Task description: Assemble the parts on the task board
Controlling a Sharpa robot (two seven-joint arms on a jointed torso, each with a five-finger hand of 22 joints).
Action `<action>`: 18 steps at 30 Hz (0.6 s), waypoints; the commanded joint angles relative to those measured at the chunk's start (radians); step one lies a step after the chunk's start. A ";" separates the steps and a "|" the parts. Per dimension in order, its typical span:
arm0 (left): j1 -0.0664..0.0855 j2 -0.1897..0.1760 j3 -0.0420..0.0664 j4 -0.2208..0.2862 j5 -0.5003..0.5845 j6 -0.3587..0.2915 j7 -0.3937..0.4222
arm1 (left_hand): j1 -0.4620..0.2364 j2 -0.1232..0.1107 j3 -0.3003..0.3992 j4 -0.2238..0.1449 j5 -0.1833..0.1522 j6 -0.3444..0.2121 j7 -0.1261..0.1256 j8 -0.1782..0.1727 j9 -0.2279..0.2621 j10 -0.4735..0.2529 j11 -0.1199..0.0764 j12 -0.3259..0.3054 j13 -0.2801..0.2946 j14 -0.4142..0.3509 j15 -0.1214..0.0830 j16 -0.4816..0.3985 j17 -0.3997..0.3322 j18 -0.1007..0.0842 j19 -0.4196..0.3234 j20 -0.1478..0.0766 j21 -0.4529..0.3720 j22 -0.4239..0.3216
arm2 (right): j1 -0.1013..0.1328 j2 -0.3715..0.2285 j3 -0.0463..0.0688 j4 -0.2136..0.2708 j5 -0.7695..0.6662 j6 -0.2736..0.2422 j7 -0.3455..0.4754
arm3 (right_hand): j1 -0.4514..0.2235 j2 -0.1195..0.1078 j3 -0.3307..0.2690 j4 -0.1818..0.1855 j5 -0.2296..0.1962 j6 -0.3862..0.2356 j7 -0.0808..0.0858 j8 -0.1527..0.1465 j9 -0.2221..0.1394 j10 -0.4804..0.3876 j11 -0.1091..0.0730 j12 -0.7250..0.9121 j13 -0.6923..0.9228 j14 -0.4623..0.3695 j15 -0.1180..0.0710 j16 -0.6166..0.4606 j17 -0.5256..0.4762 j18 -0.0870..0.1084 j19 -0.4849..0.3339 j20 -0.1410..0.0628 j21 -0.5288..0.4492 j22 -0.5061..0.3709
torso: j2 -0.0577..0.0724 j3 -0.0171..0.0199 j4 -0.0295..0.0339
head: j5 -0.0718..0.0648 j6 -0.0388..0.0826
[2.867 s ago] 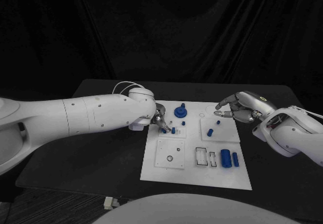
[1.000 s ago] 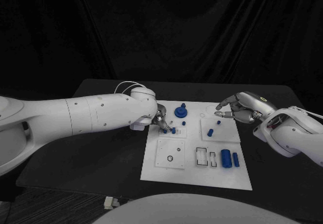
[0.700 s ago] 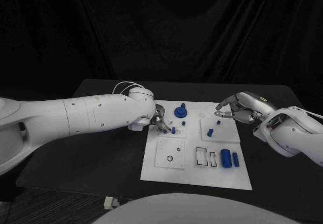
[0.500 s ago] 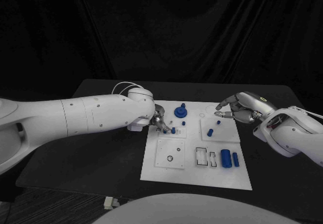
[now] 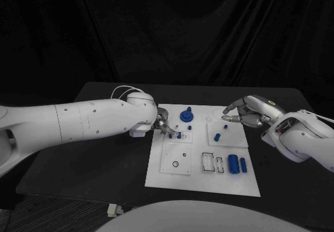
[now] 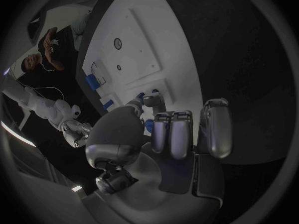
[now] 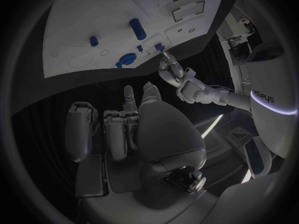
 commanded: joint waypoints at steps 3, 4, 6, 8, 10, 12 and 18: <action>0.009 -0.013 0.001 0.017 0.026 -0.086 0.033 | -0.018 0.004 -0.027 0.001 -0.021 -0.024 -0.001 -0.036 0.079 0.096 -0.003 -0.004 0.246 0.089 -0.005 -0.001 0.202 0.004 0.026 -0.004 -0.001 0.197 | -0.002 -0.001 0.001 0.000 -0.006 0.005 -0.016 | 0.013 0.000 -0.002 -0.006 0.002 0.008 0.000 -0.005 -0.001 0.126 -0.016 -0.006 0.032 0.107 -0.004 0.003 0.263 0.006 0.008 0.001 -0.005 0.203 | 0.000 -0.0001 -0.0001 | -0.002 0.000; 0.010 -0.016 0.001 0.021 0.031 -0.092 0.035 | -0.021 0.008 -0.042 0.000 -0.038 -0.029 -0.001 -0.044 0.077 0.095 -0.003 -0.004 0.246 0.089 -0.004 -0.001 0.201 0.004 0.026 -0.004 0.001 0.198 | -0.002 -0.001 0.001 -0.001 -0.006 0.005 -0.016 | 0.013 0.000 -0.002 -0.006 0.002 0.008 0.000 -0.005 -0.001 0.126 -0.016 -0.006 0.032 0.107 -0.004 0.003 0.263 0.006 0.008 0.001 -0.005 0.203 | 0.000 -0.0001 -0.0002 | -0.002 0.000; 0.014 -0.024 0.001 0.028 0.039 -0.105 0.040 | -0.019 0.008 -0.053 0.000 -0.049 -0.028 0.000 -0.043 0.077 0.095 -0.003 -0.005 0.246 0.089 -0.004 0.000 0.202 0.004 0.026 -0.004 0.000 0.197 | -0.002 -0.002 0.001 -0.001 -0.006 0.005 -0.017 | 0.013 0.000 -0.002 -0.006 0.002 0.008 0.000 -0.005 -0.001 0.126 -0.016 -0.006 0.032 0.107 -0.004 0.003 0.263 0.006 0.008 0.001 -0.005 0.203 | 0.000 0.0000 -0.0002 | -0.003 0.000; 0.022 -0.039 0.001 0.045 0.045 -0.131 0.056 | -0.014 0.013 -0.081 0.000 -0.084 -0.027 0.000 -0.040 0.077 0.095 -0.002 -0.006 0.245 0.089 -0.003 0.000 0.202 0.004 0.027 -0.003 0.002 0.198 | -0.002 -0.003 0.001 0.000 -0.006 0.005 -0.017 | 0.013 0.000 -0.002 -0.006 0.002 0.008 0.000 -0.005 -0.001 0.126 -0.016 -0.006 0.032 0.107 -0.004 0.003 0.263 0.006 0.008 0.001 -0.005 0.203 | 0.000 0.0000 -0.0002 | -0.002 0.000; 0.032 -0.055 0.001 0.061 0.049 -0.161 0.078 | -0.008 0.014 -0.085 -0.002 -0.085 -0.028 0.000 -0.041 0.077 0.094 -0.002 -0.010 0.243 0.089 -0.003 0.000 0.202 0.004 0.026 -0.003 0.000 0.198 | -0.002 -0.004 0.001 0.001 -0.006 0.004 -0.017 | 0.013 0.000 -0.002 -0.006 0.002 0.008 0.000 -0.005 -0.001 0.126 -0.016 -0.006 0.032 0.107 -0.004 0.003 0.263 0.006 0.008 0.001 -0.005 0.203 | 0.000 0.0000 0.0000 | -0.004 0.000; 0.049 -0.074 0.002 0.081 0.056 -0.214 0.126 | 0.022 0.020 -0.099 -0.002 -0.070 -0.068 0.004 -0.102 0.063 0.092 0.002 -0.016 0.239 0.089 0.000 0.001 0.204 0.004 0.023 0.000 -0.003 0.197 | -0.002 -0.006 0.001 0.002 -0.006 0.002 -0.017 | 0.015 0.000 -0.002 -0.006 0.004 0.008 0.000 -0.005 -0.001 0.126 -0.016 -0.006 0.032 0.107 -0.004 0.003 0.263 0.007 0.008 0.001 -0.006 0.202 | 0.000 0.0001 -0.0002 | -0.006 0.000; 0.098 -0.116 0.002 0.118 0.100 -0.366 0.333 | 0.298 0.041 -0.093 -0.024 0.116 -0.265 0.048 -0.450 -0.103 0.052 0.041 -0.099 0.187 0.058 0.033 -0.055 0.153 0.015 -0.021 0.027 -0.066 0.182 | -0.002 -0.012 0.001 0.005 -0.006 -0.007 -0.013 | 0.015 0.000 -0.002 -0.006 0.004 0.008 0.000 -0.005 -0.001 0.126 -0.016 -0.006 0.032 0.107 -0.004 0.003 0.263 0.006 0.008 0.001 -0.006 0.202 | 0.000 -0.0001 -0.0002 | -0.008 0.000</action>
